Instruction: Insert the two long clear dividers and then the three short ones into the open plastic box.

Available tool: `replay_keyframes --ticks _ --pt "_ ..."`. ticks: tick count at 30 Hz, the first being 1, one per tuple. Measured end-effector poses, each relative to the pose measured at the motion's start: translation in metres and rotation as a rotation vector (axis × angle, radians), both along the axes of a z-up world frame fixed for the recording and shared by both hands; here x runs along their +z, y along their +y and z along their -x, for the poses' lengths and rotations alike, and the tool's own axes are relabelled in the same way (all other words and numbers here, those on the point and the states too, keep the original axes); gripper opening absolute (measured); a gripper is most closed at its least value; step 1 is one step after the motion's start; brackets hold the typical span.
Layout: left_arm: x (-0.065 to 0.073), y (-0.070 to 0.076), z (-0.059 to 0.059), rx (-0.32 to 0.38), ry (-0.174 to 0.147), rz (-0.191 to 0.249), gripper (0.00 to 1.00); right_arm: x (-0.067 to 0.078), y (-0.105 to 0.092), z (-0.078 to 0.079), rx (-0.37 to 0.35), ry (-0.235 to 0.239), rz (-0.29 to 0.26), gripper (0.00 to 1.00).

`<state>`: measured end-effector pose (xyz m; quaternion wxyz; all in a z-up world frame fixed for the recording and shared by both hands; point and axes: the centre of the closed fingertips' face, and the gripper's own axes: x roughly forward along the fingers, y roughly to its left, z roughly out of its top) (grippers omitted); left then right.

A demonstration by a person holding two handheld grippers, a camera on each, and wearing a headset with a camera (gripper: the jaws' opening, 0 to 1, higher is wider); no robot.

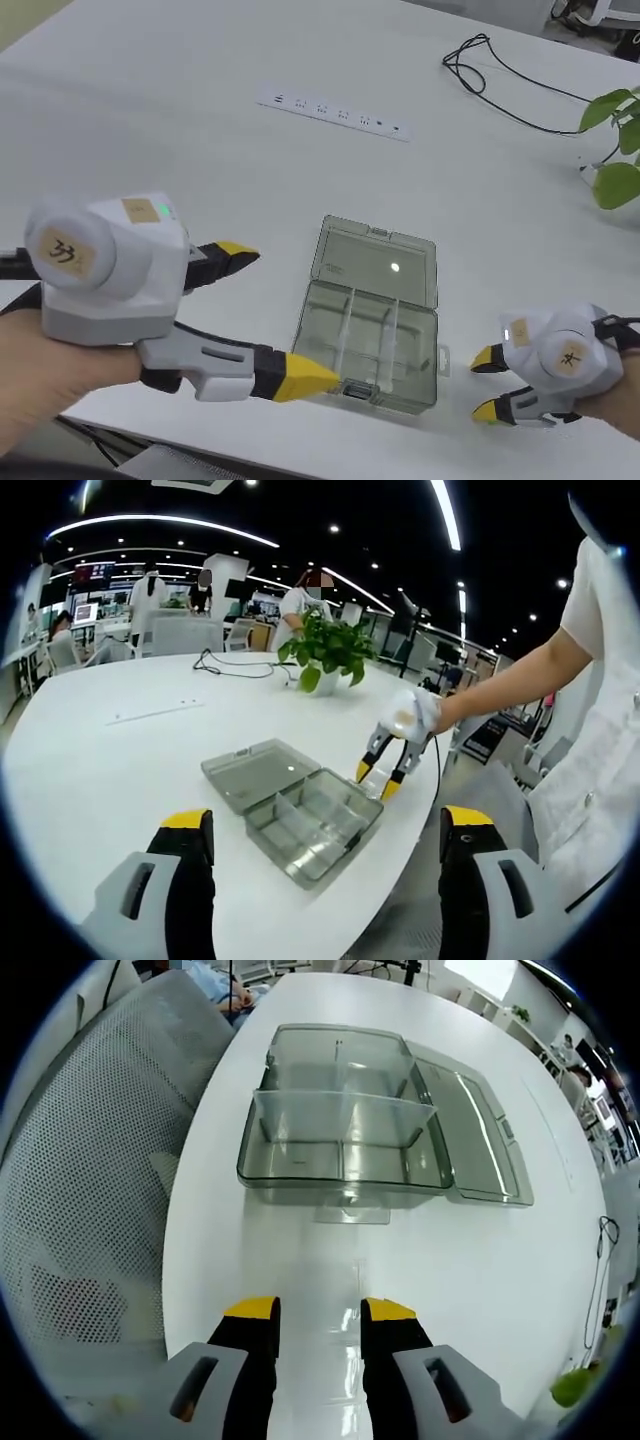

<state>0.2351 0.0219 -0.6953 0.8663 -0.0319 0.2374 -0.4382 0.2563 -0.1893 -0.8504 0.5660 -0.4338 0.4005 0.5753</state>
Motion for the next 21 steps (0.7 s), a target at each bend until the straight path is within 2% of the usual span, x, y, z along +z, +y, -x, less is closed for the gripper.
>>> replay_keyframes --ticks 10,16,17,18,21 --pt "0.003 -0.006 -0.003 -0.013 0.005 0.007 0.95 0.033 0.006 -0.002 -0.057 -0.066 -0.072 0.33" --pt "0.007 -0.016 -0.005 -0.026 0.025 0.029 0.91 0.061 0.011 -0.005 -0.093 -0.120 -0.122 0.33" --pt "0.008 -0.018 -0.005 -0.028 0.031 0.031 0.91 0.064 0.012 -0.005 -0.093 -0.128 -0.128 0.33" --pt "0.008 -0.020 -0.005 -0.031 0.050 0.037 0.89 0.068 0.014 -0.005 -0.094 -0.136 -0.133 0.33" --pt "0.012 -0.025 -0.007 -0.037 0.046 0.050 0.87 0.083 0.022 -0.004 -0.095 -0.168 -0.159 0.33"
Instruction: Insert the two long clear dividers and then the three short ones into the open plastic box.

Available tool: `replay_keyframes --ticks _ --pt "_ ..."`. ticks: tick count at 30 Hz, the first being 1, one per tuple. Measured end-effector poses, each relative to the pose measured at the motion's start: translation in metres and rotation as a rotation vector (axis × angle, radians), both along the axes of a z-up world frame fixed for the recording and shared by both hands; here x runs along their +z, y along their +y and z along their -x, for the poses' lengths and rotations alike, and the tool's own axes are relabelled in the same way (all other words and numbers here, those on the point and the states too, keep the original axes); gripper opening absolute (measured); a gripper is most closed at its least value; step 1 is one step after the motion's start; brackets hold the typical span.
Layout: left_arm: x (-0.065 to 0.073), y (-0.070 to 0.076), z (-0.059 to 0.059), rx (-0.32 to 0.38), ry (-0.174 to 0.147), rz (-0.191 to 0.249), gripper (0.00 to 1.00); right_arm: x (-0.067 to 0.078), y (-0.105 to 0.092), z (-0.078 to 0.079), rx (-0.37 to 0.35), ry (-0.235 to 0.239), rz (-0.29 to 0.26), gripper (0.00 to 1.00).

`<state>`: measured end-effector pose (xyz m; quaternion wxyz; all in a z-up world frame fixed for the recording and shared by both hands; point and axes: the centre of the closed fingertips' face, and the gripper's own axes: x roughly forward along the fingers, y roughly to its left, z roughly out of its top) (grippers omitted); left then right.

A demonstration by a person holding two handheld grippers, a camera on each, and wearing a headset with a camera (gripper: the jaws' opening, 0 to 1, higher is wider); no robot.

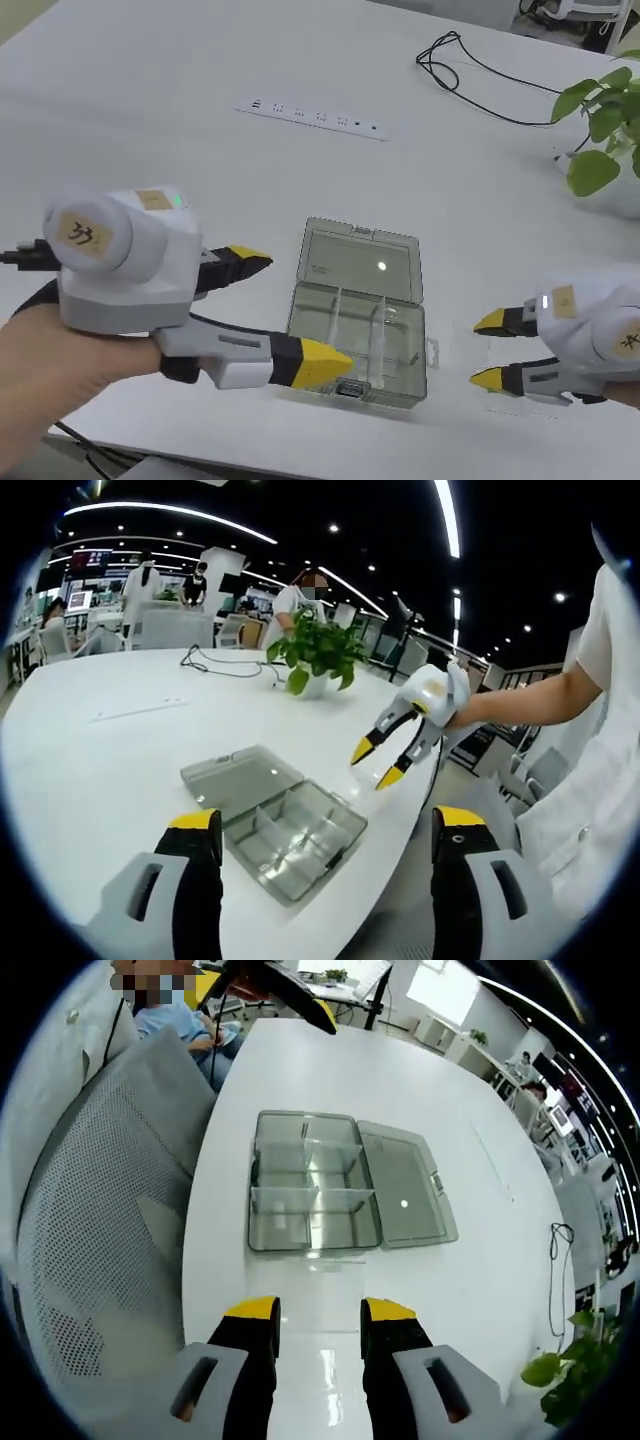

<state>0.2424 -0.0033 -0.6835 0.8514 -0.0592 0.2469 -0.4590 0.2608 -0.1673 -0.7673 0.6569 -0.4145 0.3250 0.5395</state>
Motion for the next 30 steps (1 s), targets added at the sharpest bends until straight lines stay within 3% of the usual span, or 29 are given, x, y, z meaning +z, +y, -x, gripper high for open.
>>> replay_keyframes --ticks 3,5,7,8,12,30 --pt "0.002 -0.006 -0.001 -0.004 0.033 0.020 0.83 0.013 0.009 0.001 -0.005 -0.025 -0.027 0.33" --pt "0.002 -0.010 0.001 0.000 0.098 0.041 0.80 0.021 0.016 0.002 -0.005 -0.037 -0.045 0.33" --pt "0.007 -0.013 -0.003 -0.003 0.074 0.058 0.79 0.030 0.023 0.004 -0.002 -0.052 -0.061 0.33" --pt "0.008 -0.015 -0.003 -0.003 0.080 0.064 0.76 0.033 0.026 0.005 0.000 -0.056 -0.065 0.33" --pt "0.010 -0.021 -0.003 0.007 0.153 0.098 0.72 0.046 0.038 0.008 0.007 -0.083 -0.089 0.33" --pt "0.020 -0.057 0.003 -0.041 0.333 0.238 0.42 0.085 0.076 0.022 0.063 -0.184 -0.113 0.33"
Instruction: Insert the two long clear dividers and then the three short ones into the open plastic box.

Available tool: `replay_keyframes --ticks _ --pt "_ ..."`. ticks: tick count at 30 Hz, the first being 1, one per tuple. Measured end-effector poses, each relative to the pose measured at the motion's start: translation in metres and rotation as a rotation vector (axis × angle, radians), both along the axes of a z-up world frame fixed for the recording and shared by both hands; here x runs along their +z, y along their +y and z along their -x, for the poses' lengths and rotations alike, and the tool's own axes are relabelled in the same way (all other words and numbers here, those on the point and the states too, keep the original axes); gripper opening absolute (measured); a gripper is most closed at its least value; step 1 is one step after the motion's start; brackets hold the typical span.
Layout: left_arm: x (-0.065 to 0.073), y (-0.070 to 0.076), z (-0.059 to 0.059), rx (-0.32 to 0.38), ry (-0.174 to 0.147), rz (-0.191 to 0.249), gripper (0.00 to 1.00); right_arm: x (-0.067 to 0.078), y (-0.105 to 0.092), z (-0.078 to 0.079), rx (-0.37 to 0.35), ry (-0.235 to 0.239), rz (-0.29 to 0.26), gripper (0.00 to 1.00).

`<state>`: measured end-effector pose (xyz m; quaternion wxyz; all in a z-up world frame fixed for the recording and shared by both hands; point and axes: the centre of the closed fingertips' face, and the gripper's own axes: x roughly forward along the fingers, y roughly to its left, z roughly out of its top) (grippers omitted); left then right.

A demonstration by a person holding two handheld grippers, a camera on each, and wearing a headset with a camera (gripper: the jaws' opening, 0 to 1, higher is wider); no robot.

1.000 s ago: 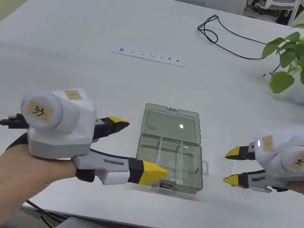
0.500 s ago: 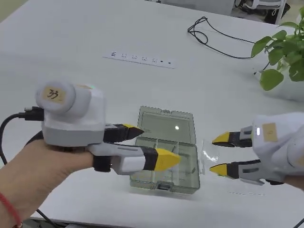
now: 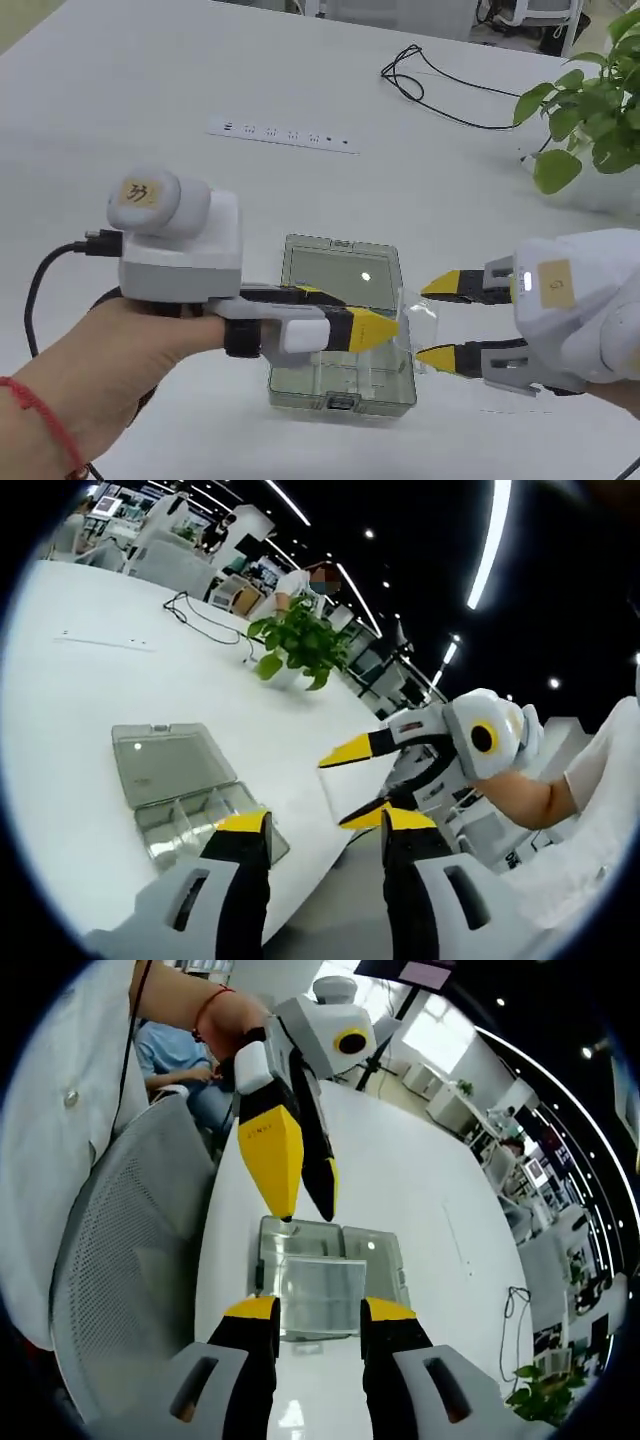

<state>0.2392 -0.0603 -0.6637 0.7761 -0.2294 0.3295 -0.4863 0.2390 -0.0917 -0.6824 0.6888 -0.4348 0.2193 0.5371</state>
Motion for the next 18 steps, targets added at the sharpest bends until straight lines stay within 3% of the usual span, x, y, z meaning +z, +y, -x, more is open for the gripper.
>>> replay_keyframes --ticks 6,18 --pt "-0.004 -0.010 0.004 -0.018 0.042 0.018 0.31 0.006 0.009 0.004 0.028 -0.028 0.013 0.33" --pt "-0.003 -0.018 0.008 -0.039 0.073 0.058 0.09 0.015 0.017 0.009 0.048 -0.052 0.017 0.33"
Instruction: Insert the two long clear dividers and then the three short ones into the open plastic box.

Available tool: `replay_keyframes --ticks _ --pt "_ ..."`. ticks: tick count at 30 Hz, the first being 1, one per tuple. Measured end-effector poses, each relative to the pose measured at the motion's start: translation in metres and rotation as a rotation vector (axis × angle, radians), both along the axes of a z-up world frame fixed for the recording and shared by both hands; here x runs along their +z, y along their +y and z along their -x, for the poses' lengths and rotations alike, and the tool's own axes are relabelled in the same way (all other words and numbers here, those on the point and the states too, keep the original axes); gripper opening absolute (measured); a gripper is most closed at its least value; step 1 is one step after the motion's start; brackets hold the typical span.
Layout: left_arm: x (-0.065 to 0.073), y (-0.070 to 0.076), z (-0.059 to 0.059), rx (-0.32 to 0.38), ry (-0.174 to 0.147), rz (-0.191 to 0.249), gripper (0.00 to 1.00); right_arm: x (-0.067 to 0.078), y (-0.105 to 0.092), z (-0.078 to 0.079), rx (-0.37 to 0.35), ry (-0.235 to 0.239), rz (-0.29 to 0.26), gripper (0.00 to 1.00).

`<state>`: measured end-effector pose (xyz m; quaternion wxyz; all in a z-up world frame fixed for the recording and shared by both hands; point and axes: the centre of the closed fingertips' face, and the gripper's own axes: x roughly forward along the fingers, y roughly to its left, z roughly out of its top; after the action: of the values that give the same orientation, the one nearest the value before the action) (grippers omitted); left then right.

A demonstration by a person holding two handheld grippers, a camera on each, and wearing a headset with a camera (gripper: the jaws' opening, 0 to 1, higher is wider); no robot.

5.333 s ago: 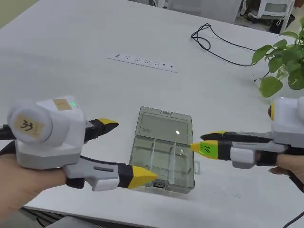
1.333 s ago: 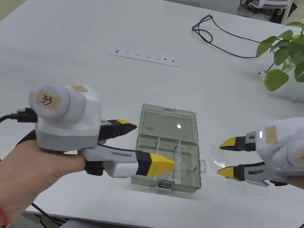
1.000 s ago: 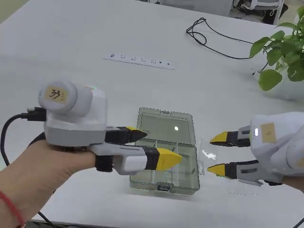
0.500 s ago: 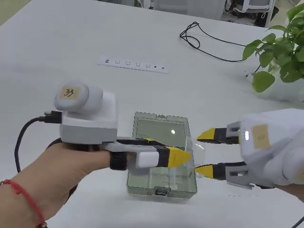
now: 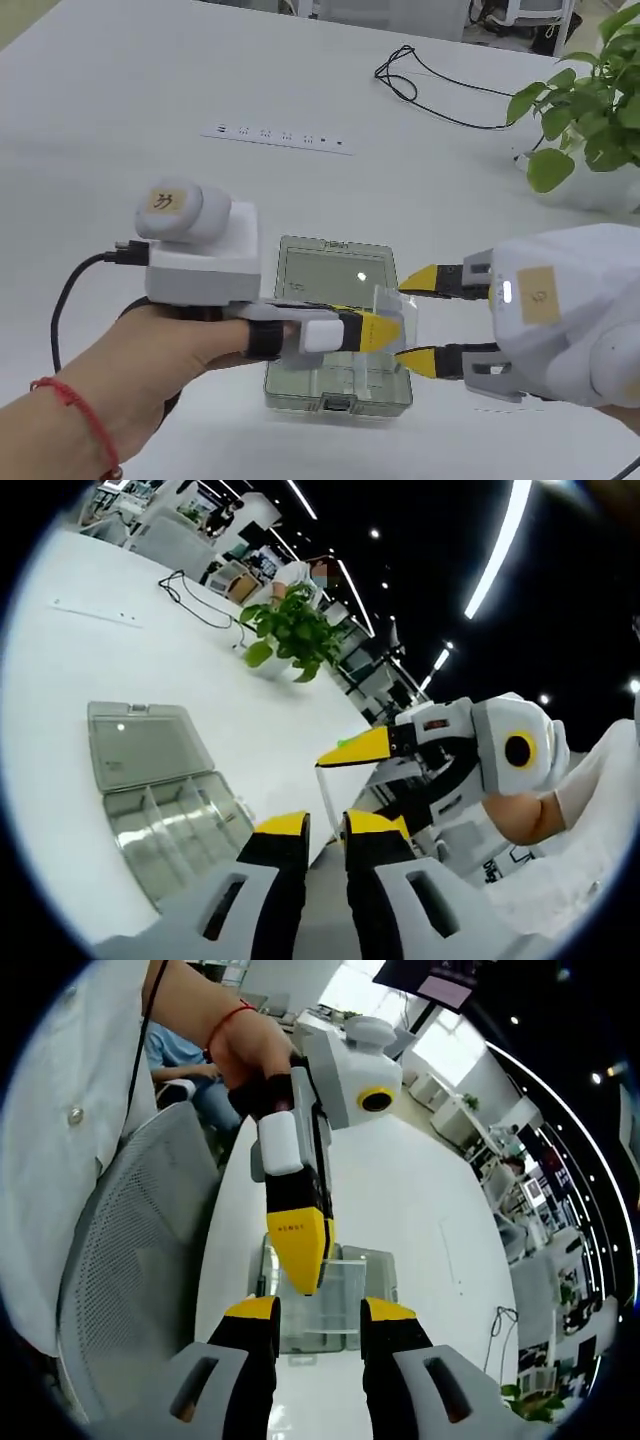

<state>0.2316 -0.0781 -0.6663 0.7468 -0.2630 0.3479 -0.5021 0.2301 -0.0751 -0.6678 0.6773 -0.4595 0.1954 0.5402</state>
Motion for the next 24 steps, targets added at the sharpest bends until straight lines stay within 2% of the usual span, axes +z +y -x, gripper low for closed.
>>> replay_keyframes --ticks 11,15,24 --pt "0.0011 -0.0017 0.0032 -0.011 0.005 0.014 0.00 0.0001 0.0028 0.0026 0.011 -0.006 0.011 0.33" --pt "0.0006 -0.0015 0.0040 -0.013 0.003 0.014 0.00 -0.0005 0.0030 0.0026 0.013 -0.007 0.014 0.33" --pt "0.0002 0.0000 0.0036 0.012 0.026 0.024 0.00 0.0001 0.0042 0.0030 0.010 -0.014 0.013 0.33"
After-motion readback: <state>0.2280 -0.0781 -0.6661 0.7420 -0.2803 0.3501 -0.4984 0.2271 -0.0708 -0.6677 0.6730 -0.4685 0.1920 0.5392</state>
